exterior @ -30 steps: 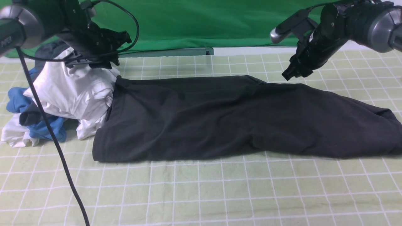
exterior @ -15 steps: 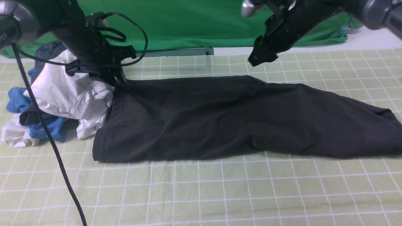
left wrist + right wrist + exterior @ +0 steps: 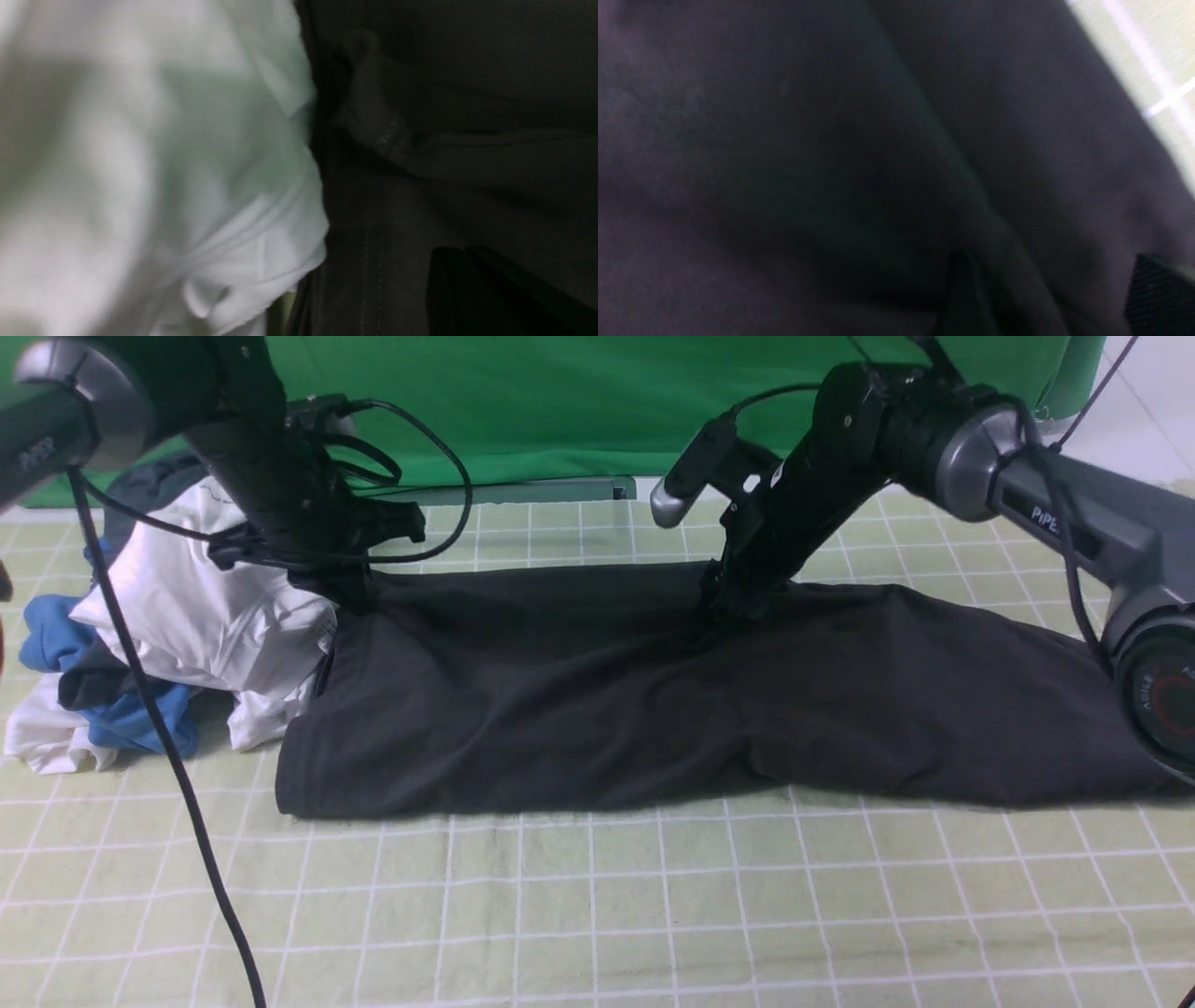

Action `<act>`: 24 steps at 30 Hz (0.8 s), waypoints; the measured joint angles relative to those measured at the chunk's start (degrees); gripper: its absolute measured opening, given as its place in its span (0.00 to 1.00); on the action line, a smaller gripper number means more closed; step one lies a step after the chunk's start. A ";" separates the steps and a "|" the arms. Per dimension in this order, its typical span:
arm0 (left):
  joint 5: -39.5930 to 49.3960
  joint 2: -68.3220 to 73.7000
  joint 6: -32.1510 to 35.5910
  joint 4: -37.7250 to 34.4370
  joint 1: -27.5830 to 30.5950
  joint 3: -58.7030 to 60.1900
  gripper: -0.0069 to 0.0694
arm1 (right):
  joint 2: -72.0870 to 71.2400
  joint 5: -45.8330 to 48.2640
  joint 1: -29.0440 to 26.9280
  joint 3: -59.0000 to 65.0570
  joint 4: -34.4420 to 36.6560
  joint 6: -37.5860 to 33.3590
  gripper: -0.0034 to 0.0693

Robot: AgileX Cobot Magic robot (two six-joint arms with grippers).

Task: Fold a long-sleeved shirt over a green coffee tablecloth.
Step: 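Fold the black garment in half by bringing its near edge over to the far edge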

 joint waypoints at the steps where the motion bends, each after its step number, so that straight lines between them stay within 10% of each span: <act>1: -0.22 0.00 0.05 0.07 -0.30 -0.01 0.09 | 0.18 0.17 0.00 0.00 0.00 0.00 0.55; 6: -1.16 0.00 0.49 0.90 -0.81 -0.25 0.09 | 0.25 0.06 0.05 -0.06 0.26 -0.53 0.12; 24: -2.84 0.00 -2.42 6.13 -0.81 -0.31 0.09 | 0.25 -14.71 0.00 -0.06 -1.30 1.10 0.07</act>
